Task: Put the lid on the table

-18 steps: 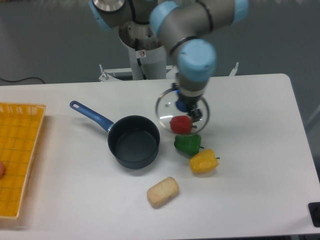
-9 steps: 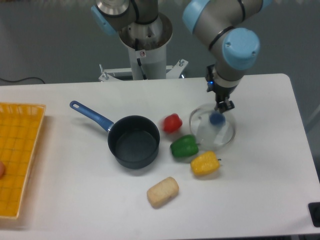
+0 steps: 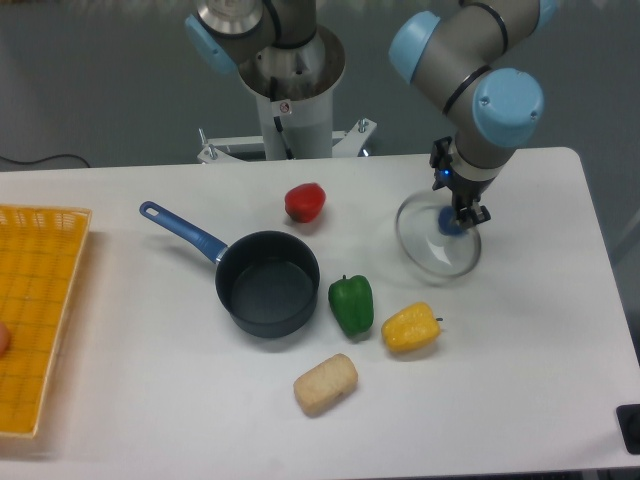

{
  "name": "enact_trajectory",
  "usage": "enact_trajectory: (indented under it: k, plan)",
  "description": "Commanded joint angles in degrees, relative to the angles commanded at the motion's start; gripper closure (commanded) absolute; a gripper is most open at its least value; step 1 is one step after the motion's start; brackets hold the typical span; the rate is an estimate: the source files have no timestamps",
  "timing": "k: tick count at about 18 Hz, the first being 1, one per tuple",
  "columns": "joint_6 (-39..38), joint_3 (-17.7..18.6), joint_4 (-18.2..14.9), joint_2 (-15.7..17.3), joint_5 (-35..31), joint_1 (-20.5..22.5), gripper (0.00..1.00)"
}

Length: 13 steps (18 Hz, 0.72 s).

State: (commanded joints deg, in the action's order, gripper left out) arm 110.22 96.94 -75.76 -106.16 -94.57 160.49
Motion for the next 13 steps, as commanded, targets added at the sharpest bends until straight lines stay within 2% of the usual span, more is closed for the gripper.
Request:
enact_trajectory:
  k: [3, 10, 13]
  plan:
    - [-0.1, 0.4, 0.1, -0.2, -0.2, 0.1, 0.28]
    - [-0.2, 1.7, 0.0, 0.1, -1.4, 1.7, 0.27]
    - [-0.5, -0.2, 0.2, -1.1, -1.4, 2.8, 0.18]
